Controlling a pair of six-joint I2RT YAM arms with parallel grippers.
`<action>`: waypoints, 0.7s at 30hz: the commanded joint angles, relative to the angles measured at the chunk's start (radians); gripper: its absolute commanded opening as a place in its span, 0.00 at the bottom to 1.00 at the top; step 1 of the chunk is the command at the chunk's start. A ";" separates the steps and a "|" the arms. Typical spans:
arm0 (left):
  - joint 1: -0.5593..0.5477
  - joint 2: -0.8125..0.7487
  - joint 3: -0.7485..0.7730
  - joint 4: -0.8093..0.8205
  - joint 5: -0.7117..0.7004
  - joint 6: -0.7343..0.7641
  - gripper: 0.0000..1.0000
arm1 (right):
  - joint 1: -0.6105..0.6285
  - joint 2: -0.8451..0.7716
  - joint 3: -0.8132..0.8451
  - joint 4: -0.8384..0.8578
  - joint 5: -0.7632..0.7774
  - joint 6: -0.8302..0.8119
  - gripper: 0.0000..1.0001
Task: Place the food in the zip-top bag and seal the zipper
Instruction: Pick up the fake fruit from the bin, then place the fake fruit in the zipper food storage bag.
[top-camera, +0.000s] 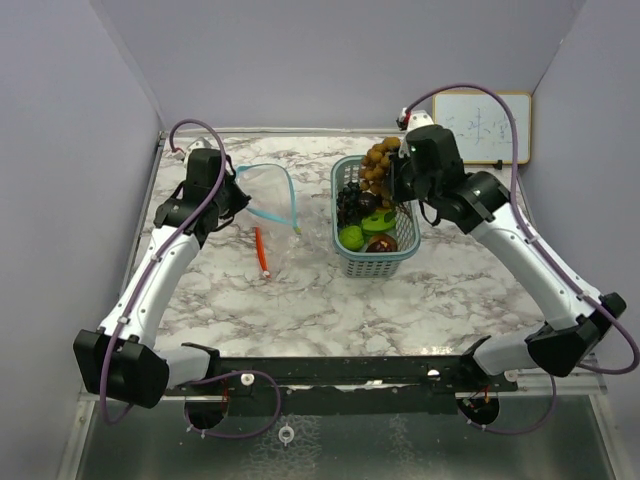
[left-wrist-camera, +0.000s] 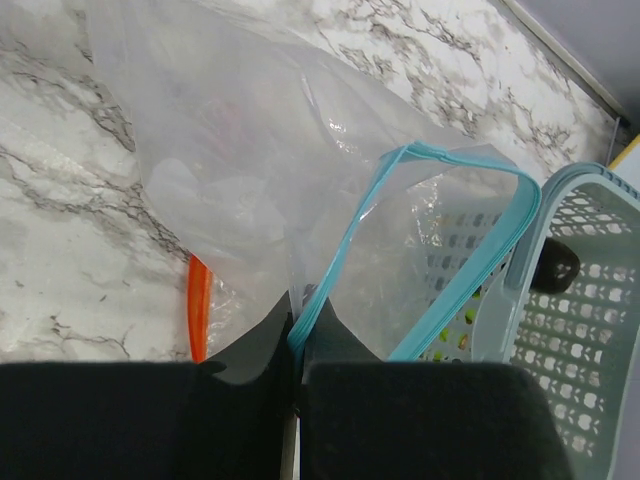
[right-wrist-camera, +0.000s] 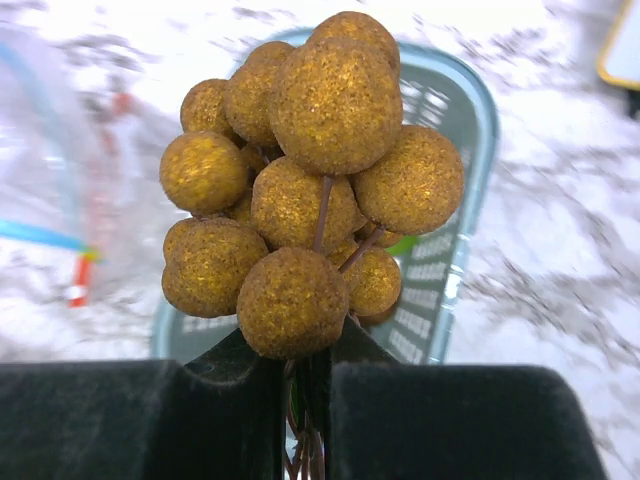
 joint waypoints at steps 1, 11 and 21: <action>0.006 -0.019 -0.026 0.104 0.126 -0.034 0.00 | -0.002 -0.050 0.061 0.114 -0.326 -0.051 0.02; 0.005 -0.027 -0.089 0.197 0.275 -0.112 0.00 | -0.001 -0.054 -0.040 0.517 -0.752 0.154 0.02; 0.006 -0.066 -0.120 0.253 0.347 -0.188 0.00 | 0.005 0.016 -0.200 0.857 -0.857 0.300 0.02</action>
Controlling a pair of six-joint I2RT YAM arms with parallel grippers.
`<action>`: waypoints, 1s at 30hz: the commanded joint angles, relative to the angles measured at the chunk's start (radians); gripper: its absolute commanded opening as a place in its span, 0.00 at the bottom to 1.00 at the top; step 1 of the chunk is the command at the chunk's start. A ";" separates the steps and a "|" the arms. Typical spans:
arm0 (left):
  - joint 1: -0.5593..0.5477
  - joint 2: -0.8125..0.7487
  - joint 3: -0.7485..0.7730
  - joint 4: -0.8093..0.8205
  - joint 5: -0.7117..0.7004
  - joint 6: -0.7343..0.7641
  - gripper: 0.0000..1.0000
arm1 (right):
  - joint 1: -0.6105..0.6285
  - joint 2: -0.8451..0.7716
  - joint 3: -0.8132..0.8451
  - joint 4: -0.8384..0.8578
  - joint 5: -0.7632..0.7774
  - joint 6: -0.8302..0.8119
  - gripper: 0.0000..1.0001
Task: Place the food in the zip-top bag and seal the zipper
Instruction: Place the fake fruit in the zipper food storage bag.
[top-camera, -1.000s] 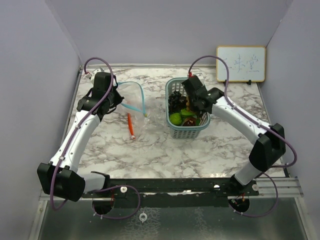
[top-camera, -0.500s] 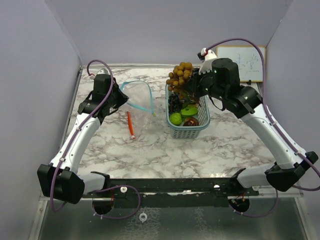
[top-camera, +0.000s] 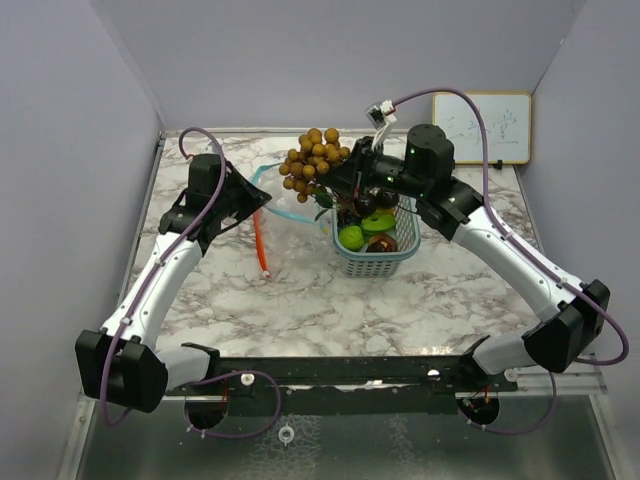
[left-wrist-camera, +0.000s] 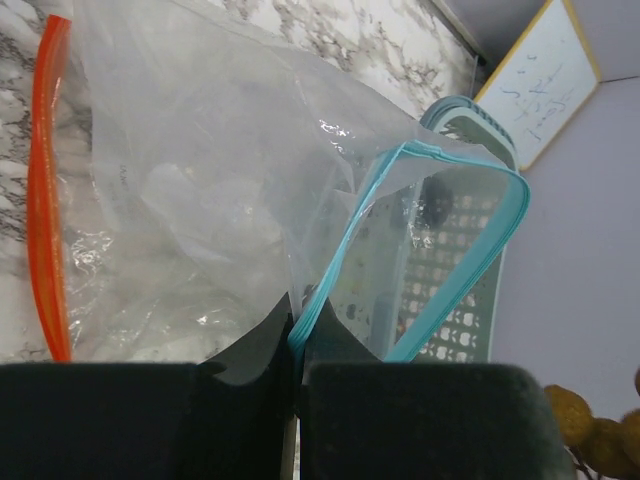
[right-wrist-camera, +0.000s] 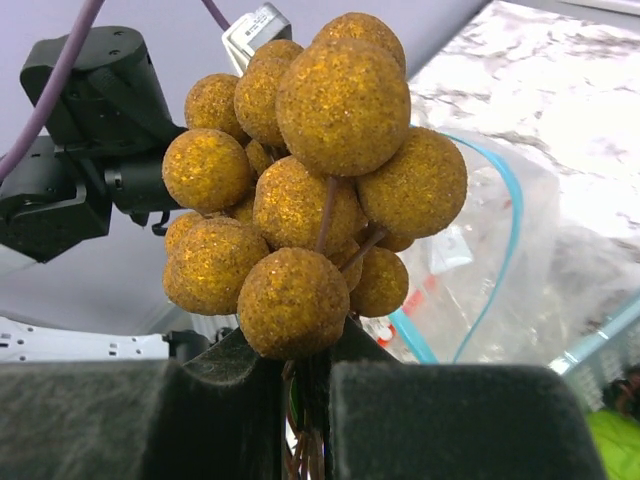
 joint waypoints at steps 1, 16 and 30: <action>0.006 -0.053 -0.013 0.078 0.073 -0.060 0.00 | 0.006 0.026 -0.076 0.244 -0.078 0.087 0.02; 0.006 -0.048 -0.034 0.142 0.199 -0.162 0.00 | 0.063 0.127 -0.086 0.006 0.173 -0.200 0.02; 0.004 0.055 0.080 0.101 0.294 -0.140 0.00 | 0.075 0.179 -0.063 -0.147 0.352 -0.400 0.02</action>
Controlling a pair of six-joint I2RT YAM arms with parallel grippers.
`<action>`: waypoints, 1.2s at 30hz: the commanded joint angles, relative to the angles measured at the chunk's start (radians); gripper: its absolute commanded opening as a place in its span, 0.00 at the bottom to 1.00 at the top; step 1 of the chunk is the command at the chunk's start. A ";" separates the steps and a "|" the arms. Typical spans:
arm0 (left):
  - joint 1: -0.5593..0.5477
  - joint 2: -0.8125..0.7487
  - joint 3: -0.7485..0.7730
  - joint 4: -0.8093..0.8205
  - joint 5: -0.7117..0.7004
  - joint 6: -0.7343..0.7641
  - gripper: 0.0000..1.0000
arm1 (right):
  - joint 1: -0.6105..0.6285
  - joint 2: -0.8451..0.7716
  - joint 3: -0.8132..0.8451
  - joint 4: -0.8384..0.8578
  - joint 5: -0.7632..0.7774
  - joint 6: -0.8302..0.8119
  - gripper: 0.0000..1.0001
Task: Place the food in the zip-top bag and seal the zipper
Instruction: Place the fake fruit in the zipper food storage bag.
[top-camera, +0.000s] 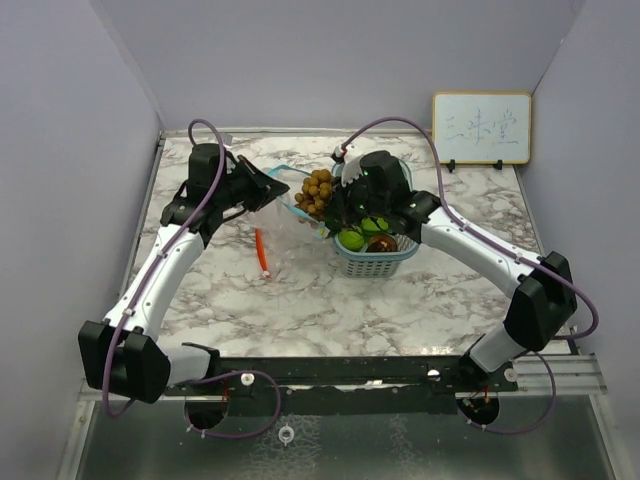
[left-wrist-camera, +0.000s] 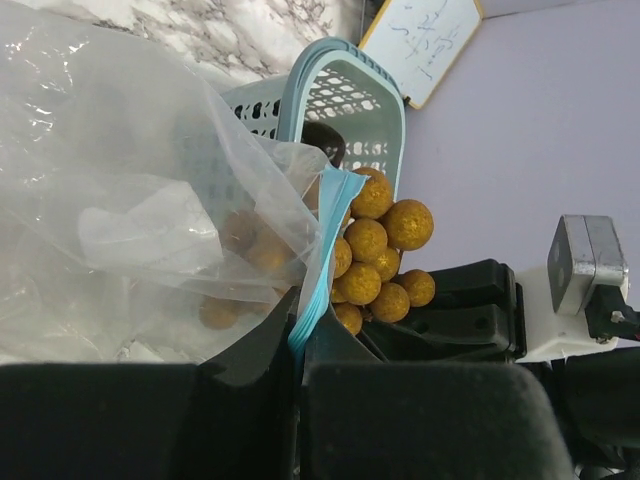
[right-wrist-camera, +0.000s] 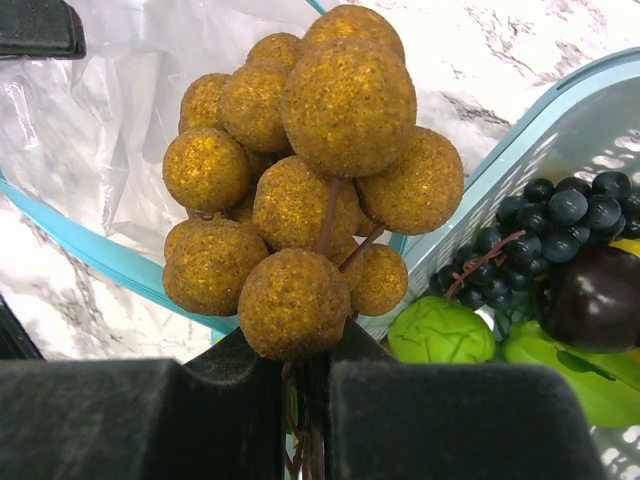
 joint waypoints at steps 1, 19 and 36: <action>0.000 0.031 0.029 0.019 0.067 -0.008 0.00 | 0.009 0.028 0.057 -0.031 0.050 -0.066 0.02; -0.011 0.156 0.249 -0.057 0.099 0.086 0.00 | 0.104 0.131 0.172 -0.111 0.111 -0.141 0.02; -0.039 0.049 0.119 -0.051 0.077 0.084 0.00 | 0.104 0.339 0.524 -0.231 0.146 -0.062 0.50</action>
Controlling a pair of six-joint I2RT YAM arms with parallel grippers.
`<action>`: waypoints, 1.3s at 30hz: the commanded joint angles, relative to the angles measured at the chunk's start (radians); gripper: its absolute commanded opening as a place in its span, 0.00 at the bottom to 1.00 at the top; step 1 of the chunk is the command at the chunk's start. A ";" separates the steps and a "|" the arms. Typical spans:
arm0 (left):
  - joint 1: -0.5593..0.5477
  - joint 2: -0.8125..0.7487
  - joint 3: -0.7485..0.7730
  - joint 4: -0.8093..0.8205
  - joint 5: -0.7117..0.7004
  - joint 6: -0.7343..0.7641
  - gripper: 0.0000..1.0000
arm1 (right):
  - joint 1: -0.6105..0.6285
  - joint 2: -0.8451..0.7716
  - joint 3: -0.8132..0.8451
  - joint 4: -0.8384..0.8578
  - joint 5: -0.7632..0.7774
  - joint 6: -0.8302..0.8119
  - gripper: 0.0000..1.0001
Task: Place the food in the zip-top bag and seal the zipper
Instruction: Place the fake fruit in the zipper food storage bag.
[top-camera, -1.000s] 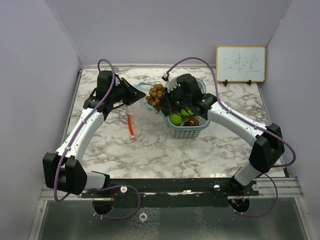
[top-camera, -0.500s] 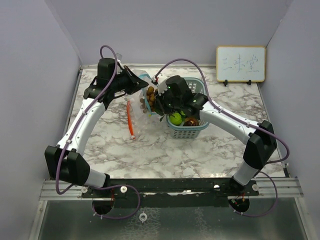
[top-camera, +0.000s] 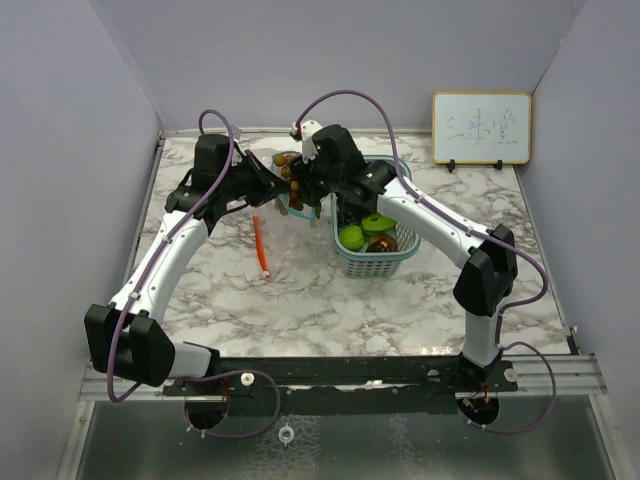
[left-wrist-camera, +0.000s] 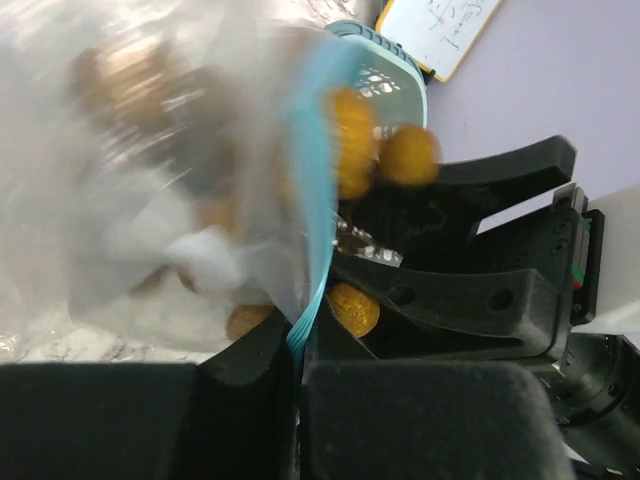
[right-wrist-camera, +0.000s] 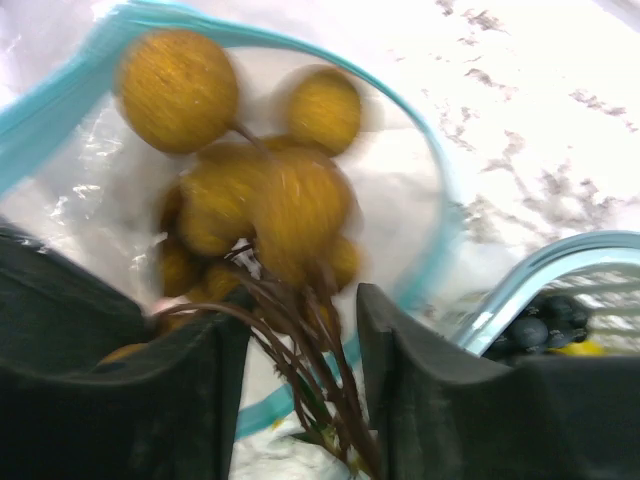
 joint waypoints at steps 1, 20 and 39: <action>-0.028 -0.047 0.022 -0.002 0.017 -0.003 0.00 | 0.016 -0.032 -0.007 -0.011 -0.041 0.006 0.56; -0.026 -0.079 -0.018 0.066 0.004 -0.053 0.00 | -0.065 -0.331 -0.241 0.015 0.055 0.108 0.56; -0.028 -0.093 -0.025 0.156 0.060 -0.106 0.00 | -0.090 -0.290 -0.381 0.180 -0.037 0.101 0.45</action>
